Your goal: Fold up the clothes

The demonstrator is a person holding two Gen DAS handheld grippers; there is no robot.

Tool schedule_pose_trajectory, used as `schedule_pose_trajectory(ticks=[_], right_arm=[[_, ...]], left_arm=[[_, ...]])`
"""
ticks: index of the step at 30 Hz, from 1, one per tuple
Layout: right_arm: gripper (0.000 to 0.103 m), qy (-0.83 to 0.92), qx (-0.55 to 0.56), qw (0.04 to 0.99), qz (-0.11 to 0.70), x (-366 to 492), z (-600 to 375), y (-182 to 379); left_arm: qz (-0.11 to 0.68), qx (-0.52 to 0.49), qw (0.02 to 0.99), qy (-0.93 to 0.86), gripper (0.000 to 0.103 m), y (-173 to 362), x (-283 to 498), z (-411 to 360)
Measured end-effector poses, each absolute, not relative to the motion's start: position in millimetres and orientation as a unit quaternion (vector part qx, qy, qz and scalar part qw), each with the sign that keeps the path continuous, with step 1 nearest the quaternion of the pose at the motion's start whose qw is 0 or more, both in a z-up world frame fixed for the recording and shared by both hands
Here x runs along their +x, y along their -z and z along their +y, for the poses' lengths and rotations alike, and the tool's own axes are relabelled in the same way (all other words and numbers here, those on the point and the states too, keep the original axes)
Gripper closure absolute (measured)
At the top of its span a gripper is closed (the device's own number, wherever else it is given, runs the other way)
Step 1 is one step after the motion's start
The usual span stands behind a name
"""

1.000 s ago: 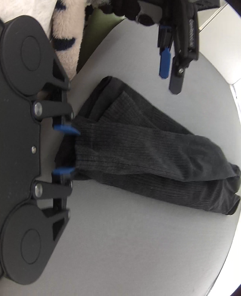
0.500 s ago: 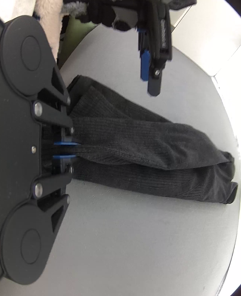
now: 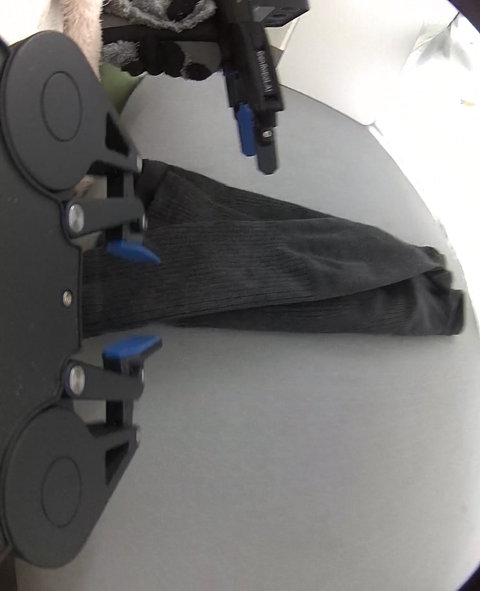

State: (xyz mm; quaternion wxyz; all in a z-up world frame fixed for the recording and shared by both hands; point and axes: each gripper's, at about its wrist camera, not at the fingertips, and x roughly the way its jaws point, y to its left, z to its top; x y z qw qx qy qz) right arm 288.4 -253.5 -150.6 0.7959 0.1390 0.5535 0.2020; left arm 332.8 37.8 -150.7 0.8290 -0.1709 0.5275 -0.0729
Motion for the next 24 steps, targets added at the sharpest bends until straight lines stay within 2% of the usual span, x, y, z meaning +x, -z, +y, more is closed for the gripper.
schedule_pose_trajectory(ticks=[6, 8, 12, 13, 18, 21, 22, 24], right_arm=[[0.043, -0.167, 0.103, 0.859, 0.472, 334.8, -256.7, 119.7], [0.050, -0.161, 0.075, 0.879, 0.442, 368.9, -247.4, 113.4], [0.077, -0.177, 0.041, 0.902, 0.391, 438.2, -233.4, 106.9], [0.080, -0.181, 0.033, 0.904, 0.386, 465.0, -231.4, 109.5], [0.077, -0.187, 0.033, 0.903, 0.386, 565.8, -198.0, 129.2], [0.056, -0.193, 0.030, 0.896, 0.398, 614.6, -175.7, 149.3], [0.052, -0.197, 0.028, 0.894, 0.401, 628.4, -163.7, 158.9], [0.054, -0.196, 0.016, 0.892, 0.407, 642.7, -152.4, 170.7]], left_arm=[[0.518, -0.172, 0.835, 0.066, 0.028, 147.3, 360.9, 44.8], [0.513, -0.170, 0.839, 0.066, 0.028, 145.8, 376.0, 49.6], [0.504, -0.155, 0.848, 0.064, 0.028, 144.4, 412.4, 54.8], [0.501, -0.151, 0.850, 0.064, 0.028, 144.8, 423.2, 56.2], [0.491, -0.153, 0.855, 0.064, 0.027, 149.7, 471.7, 67.3], [0.491, -0.181, 0.850, 0.064, 0.027, 158.1, 492.6, 77.4], [0.491, -0.190, 0.848, 0.063, 0.027, 161.5, 498.1, 80.7], [0.493, -0.207, 0.843, 0.061, 0.027, 168.3, 506.0, 85.8]])
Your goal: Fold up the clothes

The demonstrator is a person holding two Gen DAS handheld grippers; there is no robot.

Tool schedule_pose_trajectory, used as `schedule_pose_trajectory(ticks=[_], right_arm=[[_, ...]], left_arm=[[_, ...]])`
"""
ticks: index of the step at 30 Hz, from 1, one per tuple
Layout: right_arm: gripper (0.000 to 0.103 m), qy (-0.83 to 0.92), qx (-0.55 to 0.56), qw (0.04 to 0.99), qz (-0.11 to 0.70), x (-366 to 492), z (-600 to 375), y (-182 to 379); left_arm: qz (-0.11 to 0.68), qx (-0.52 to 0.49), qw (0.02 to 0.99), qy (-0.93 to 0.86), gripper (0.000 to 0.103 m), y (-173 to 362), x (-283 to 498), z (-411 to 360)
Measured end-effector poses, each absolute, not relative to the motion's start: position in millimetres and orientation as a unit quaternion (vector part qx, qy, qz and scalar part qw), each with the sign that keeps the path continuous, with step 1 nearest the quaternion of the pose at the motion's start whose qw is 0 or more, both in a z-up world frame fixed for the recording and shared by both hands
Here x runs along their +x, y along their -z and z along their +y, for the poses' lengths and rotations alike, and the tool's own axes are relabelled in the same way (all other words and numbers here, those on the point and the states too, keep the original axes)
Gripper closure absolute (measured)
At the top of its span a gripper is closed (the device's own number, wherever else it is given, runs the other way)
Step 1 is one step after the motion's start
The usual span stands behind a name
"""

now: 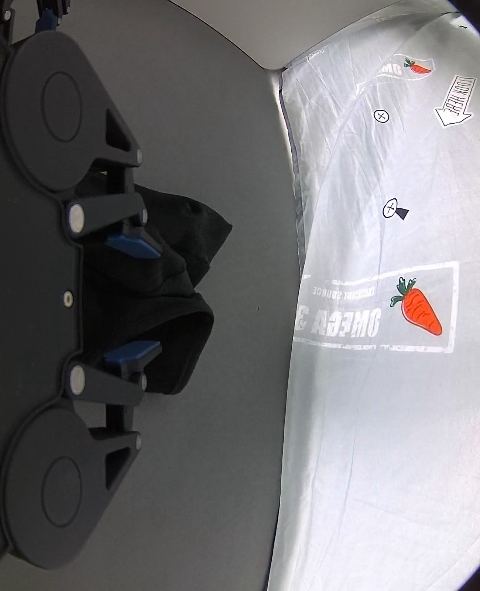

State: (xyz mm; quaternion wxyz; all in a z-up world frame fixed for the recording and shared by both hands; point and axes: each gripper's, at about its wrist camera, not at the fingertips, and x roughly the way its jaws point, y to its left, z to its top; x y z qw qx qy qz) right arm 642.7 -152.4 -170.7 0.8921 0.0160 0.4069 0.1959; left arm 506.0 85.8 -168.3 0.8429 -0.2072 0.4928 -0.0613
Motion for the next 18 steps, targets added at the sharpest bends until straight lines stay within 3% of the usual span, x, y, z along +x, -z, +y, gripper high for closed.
schedule_pose_trajectory(ticks=[2, 3, 7, 11, 14, 18], right_arm=[[0.094, -0.185, 0.004, 0.891, 0.415, 649.5, -150.3, 179.4], [0.098, -0.177, 0.002, 0.891, 0.418, 651.0, -152.7, 180.6], [0.099, -0.096, 0.068, 0.918, 0.378, 650.2, -199.6, 159.5], [0.099, -0.052, 0.092, 0.913, 0.394, 673.0, -230.2, 166.5], [0.099, -0.048, 0.053, 0.922, 0.380, 673.0, -225.1, 165.9], [0.086, -0.023, 0.034, 0.910, 0.412, 680.0, -222.1, 177.0]], left_arm=[[0.497, -0.218, 0.838, 0.058, 0.027, 174.5, 511.9, 89.6], [0.498, -0.220, 0.837, 0.055, 0.027, 177.3, 514.2, 91.4], [0.501, -0.221, 0.836, 0.045, 0.027, 184.8, 517.7, 95.1], [0.508, -0.221, 0.831, 0.042, 0.027, 191.8, 519.6, 95.0], [0.507, -0.204, 0.836, 0.042, 0.027, 189.2, 518.6, 90.4], [0.510, -0.203, 0.834, 0.047, 0.027, 188.3, 517.3, 86.3]])
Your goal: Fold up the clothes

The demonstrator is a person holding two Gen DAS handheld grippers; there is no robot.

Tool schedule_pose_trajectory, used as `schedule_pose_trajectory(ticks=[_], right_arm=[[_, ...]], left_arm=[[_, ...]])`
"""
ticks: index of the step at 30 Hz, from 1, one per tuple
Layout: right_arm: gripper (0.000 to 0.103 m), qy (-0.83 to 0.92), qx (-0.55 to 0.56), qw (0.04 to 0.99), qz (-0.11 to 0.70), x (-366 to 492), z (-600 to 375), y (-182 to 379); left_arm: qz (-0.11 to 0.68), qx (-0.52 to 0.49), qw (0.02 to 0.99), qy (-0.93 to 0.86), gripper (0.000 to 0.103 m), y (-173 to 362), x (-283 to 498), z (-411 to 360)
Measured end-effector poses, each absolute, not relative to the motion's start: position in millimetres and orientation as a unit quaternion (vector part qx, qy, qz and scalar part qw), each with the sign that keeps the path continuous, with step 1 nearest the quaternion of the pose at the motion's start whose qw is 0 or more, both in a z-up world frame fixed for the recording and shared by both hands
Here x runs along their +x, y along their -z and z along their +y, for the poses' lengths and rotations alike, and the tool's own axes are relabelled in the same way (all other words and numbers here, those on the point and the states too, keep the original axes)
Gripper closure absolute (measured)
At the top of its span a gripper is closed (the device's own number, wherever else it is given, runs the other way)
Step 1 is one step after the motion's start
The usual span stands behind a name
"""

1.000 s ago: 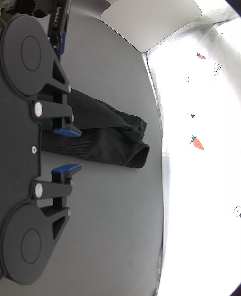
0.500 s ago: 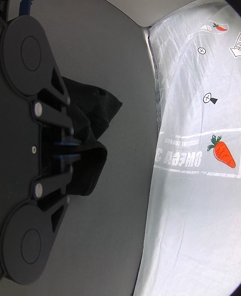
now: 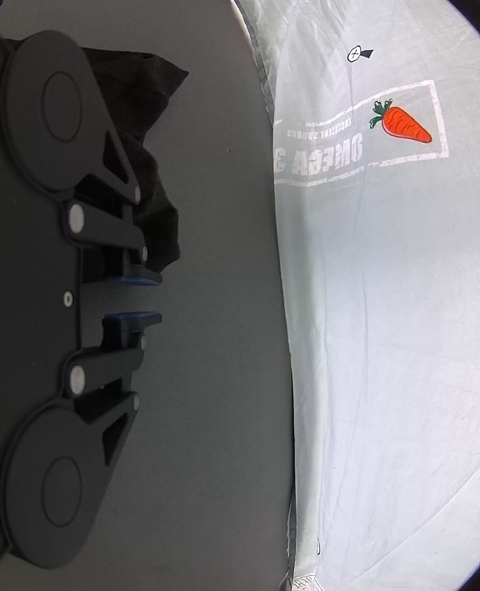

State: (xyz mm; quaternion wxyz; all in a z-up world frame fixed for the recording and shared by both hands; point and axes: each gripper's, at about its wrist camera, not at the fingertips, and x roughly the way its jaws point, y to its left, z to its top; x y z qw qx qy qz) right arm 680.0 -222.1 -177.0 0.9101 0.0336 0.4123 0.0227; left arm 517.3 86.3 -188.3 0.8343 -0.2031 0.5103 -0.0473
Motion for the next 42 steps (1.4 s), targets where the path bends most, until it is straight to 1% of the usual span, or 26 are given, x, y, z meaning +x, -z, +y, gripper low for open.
schedule_pose_trajectory(ticks=[2, 3, 4, 5, 9, 13, 15, 16, 18, 19, 20, 22, 27, 32, 35, 38, 39, 40, 41, 42], right_arm=[[0.084, -0.019, 0.048, 0.911, 0.408, 671.3, -225.6, 170.2], [0.073, -0.018, 0.057, 0.913, 0.403, 664.7, -227.5, 165.4], [0.059, -0.020, 0.061, 0.914, 0.399, 653.5, -227.6, 159.4], [0.056, -0.026, 0.062, 0.915, 0.397, 639.6, -227.1, 154.0], [0.056, -0.066, 0.039, 0.906, 0.416, 569.3, -218.2, 143.0], [0.055, -0.106, 0.005, 0.886, 0.451, 480.7, -210.5, 146.5], [0.056, -0.112, 0.011, 0.876, 0.469, 445.3, -212.6, 151.6], [0.057, -0.111, 0.017, 0.870, 0.481, 428.4, -214.4, 155.4], [0.060, -0.103, 0.007, 0.866, 0.490, 400.3, -214.6, 161.8], [0.062, -0.100, -0.003, 0.866, 0.489, 387.8, -213.8, 163.8], [0.063, -0.097, -0.012, 0.868, 0.487, 375.9, -213.1, 165.0], [0.072, -0.097, -0.025, 0.872, 0.478, 355.7, -210.5, 164.2], [0.073, -0.093, -0.027, 0.872, 0.480, 310.4, -209.6, 166.9], [0.072, -0.083, -0.005, 0.877, 0.473, 277.0, -219.3, 170.1], [0.067, -0.076, 0.015, 0.878, 0.473, 269.9, -226.1, 170.8], [0.065, -0.073, 0.023, 0.876, 0.476, 265.7, -231.2, 167.4], [0.062, -0.069, 0.026, 0.877, 0.475, 265.1, -233.3, 165.1], [0.053, -0.059, 0.034, 0.878, 0.474, 264.4, -236.9, 162.5], [0.049, -0.049, 0.043, 0.876, 0.477, 265.6, -241.1, 161.0], [0.049, -0.042, 0.053, 0.875, 0.479, 267.4, -245.6, 159.7]], left_arm=[[0.509, -0.189, 0.838, 0.045, 0.027, 186.0, 515.0, 81.9], [0.509, -0.181, 0.840, 0.045, 0.027, 184.5, 513.3, 79.4], [0.509, -0.175, 0.841, 0.047, 0.027, 183.1, 511.0, 77.2], [0.510, -0.173, 0.841, 0.050, 0.027, 181.8, 508.0, 75.7], [0.517, -0.174, 0.835, 0.065, 0.027, 176.3, 488.2, 70.3], [0.529, -0.156, 0.830, 0.084, 0.027, 171.7, 457.2, 59.9], [0.536, -0.157, 0.824, 0.099, 0.027, 174.1, 438.5, 55.2], [0.541, -0.158, 0.820, 0.103, 0.029, 176.2, 429.0, 52.8], [0.553, -0.160, 0.811, 0.102, 0.038, 182.4, 410.9, 46.8], [0.560, -0.161, 0.807, 0.101, 0.042, 185.0, 401.7, 42.4], [0.563, -0.160, 0.804, 0.102, 0.044, 186.6, 392.2, 38.1], [0.564, -0.149, 0.805, 0.107, 0.047, 187.7, 372.1, 28.3], [0.577, -0.084, 0.805, 0.109, 0.048, 185.4, 328.8, 5.4], [0.589, -0.056, 0.800, 0.101, 0.048, 185.6, 300.0, -4.1], [0.592, -0.040, 0.799, 0.097, 0.047, 186.0, 293.3, -6.3], [0.603, -0.044, 0.791, 0.090, 0.047, 184.7, 299.8, -6.0], [0.605, -0.051, 0.789, 0.088, 0.047, 183.7, 303.1, -4.0], [0.605, -0.060, 0.789, 0.087, 0.046, 182.4, 306.5, -1.4], [0.602, -0.067, 0.791, 0.086, 0.046, 180.8, 310.1, 1.3], [0.599, -0.071, 0.793, 0.083, 0.046, 178.8, 314.3, 3.9]])
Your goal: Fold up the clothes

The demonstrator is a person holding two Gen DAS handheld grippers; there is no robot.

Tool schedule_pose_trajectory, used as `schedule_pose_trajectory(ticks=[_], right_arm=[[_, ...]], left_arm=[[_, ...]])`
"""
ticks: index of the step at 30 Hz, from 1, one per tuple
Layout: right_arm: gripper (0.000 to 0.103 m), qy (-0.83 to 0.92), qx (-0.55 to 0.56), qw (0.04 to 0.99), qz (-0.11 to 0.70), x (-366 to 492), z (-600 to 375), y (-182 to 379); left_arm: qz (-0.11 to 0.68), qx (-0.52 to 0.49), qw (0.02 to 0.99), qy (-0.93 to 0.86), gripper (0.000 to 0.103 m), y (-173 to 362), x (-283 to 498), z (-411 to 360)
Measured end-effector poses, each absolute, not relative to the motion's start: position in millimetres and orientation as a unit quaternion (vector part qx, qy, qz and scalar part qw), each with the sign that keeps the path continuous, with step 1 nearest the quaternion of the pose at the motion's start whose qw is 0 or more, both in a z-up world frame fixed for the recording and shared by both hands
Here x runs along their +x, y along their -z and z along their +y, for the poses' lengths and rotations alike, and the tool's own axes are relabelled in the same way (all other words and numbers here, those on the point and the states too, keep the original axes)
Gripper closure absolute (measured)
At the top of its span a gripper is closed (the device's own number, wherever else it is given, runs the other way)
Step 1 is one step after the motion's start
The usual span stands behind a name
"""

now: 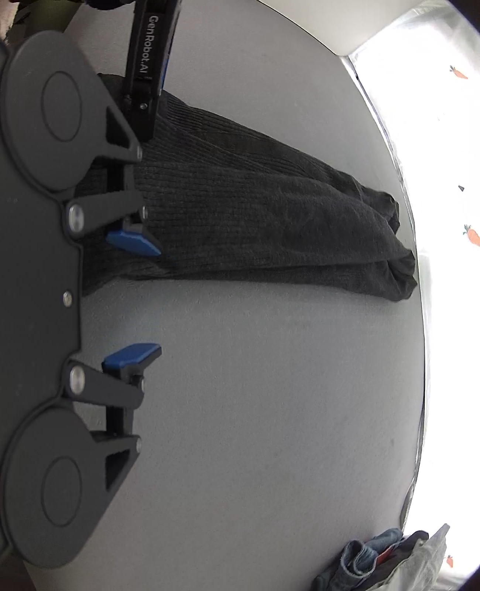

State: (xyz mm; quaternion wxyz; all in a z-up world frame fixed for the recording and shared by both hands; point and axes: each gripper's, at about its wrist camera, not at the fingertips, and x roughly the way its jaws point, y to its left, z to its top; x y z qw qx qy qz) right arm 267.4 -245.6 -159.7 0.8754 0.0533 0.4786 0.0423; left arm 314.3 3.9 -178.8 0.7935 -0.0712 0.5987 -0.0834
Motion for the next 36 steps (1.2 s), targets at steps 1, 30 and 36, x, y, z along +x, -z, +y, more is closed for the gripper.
schedule_pose_trajectory(ticks=[1, 30, 36], right_arm=[[0.049, -0.037, 0.061, 0.875, 0.479, 269.7, -249.6, 158.1], [0.085, -0.100, 0.043, 0.880, 0.462, 457.4, -200.6, 167.7], [0.076, -0.070, 0.039, 0.872, 0.483, 459.5, -221.4, 167.2]], left_arm=[[0.593, -0.073, 0.798, 0.081, 0.046, 175.8, 318.8, 6.4], [0.534, -0.152, 0.816, 0.160, 0.085, 194.8, 480.6, 20.7], [0.537, -0.153, 0.817, 0.145, 0.085, 191.3, 477.4, 24.6]])
